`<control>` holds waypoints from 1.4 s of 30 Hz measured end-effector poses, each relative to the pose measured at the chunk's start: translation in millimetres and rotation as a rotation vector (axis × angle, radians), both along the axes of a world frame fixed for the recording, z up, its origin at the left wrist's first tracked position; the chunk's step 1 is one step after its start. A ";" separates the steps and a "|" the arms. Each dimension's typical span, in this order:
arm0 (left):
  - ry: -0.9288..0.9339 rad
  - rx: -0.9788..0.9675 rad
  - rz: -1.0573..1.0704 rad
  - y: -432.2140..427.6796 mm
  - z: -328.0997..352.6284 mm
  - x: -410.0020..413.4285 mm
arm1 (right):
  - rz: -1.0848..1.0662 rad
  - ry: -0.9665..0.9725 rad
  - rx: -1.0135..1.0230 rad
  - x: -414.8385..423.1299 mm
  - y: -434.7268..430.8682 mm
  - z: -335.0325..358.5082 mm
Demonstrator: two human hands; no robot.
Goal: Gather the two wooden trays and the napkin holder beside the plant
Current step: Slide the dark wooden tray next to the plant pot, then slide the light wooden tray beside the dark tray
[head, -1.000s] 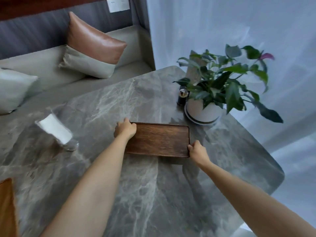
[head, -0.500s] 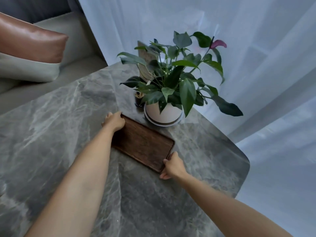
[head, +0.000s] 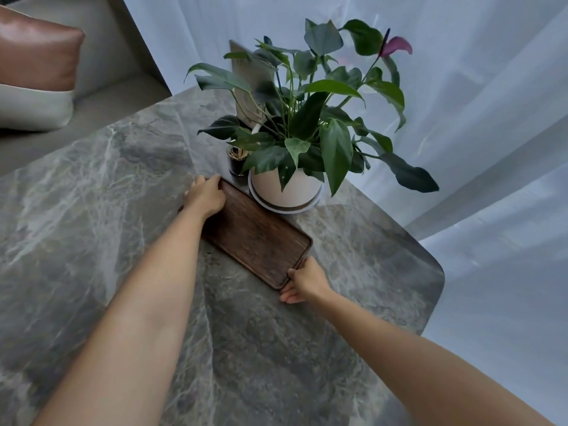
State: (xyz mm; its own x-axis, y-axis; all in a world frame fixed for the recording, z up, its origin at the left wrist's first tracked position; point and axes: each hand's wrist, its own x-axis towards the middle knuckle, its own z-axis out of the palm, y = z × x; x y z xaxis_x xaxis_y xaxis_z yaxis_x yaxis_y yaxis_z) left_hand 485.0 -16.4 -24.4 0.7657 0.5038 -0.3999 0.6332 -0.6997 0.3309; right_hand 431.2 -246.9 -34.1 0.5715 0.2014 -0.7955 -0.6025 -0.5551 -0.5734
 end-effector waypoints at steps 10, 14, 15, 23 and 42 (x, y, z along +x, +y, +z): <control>-0.066 0.039 -0.068 -7.7 7.6 -36.0 | 0.047 -0.177 -0.107 -12.4 -1.6 18.3; -0.037 0.153 -0.087 -17.0 21.5 -74.1 | 0.200 -0.432 -0.250 -23.8 3.6 41.4; -0.032 0.178 -0.099 -18.6 24.7 -84.9 | 0.253 -0.490 -0.283 -27.1 5.9 48.4; -0.039 0.301 -0.030 -9.1 48.2 -201.5 | 0.637 -0.834 -0.334 -73.4 54.0 95.1; 0.122 0.218 0.631 80.4 42.0 -591.9 | 1.346 -1.034 -0.116 -358.4 228.0 102.7</control>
